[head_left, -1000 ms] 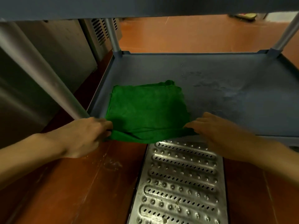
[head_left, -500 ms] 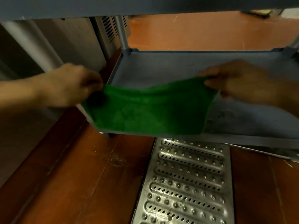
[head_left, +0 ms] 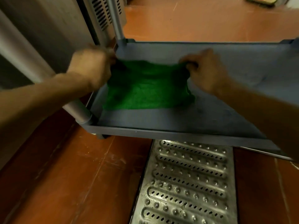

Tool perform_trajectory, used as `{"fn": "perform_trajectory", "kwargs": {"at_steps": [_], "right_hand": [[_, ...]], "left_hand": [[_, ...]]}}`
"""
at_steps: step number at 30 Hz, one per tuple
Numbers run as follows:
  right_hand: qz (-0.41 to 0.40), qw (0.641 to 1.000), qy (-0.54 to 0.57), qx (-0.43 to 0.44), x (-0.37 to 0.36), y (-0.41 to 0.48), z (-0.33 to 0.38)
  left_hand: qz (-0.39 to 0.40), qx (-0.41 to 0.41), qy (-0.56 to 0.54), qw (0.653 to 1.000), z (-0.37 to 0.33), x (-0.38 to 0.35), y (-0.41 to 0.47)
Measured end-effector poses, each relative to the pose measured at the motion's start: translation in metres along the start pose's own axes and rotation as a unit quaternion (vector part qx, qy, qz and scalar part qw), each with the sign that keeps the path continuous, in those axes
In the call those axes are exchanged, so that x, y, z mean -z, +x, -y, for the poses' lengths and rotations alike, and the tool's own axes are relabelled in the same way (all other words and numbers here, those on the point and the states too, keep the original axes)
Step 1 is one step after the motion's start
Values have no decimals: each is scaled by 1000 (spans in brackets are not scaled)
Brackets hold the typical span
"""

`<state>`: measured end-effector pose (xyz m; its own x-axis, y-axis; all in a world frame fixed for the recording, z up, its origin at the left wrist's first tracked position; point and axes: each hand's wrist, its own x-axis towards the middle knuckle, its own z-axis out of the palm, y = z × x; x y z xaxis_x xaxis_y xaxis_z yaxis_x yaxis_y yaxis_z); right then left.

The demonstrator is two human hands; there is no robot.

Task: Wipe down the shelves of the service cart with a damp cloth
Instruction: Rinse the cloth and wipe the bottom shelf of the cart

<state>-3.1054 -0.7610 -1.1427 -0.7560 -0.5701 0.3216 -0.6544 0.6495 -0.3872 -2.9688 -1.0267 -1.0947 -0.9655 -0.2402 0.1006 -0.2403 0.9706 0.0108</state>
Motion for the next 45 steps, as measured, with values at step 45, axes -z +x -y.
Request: {"fn": "perform_trajectory", "kwargs": {"at_steps": [45], "right_hand": [[242, 916, 229, -223, 86, -67, -57]], "left_hand": [[147, -154, -144, 966, -77, -15, -13]]}}
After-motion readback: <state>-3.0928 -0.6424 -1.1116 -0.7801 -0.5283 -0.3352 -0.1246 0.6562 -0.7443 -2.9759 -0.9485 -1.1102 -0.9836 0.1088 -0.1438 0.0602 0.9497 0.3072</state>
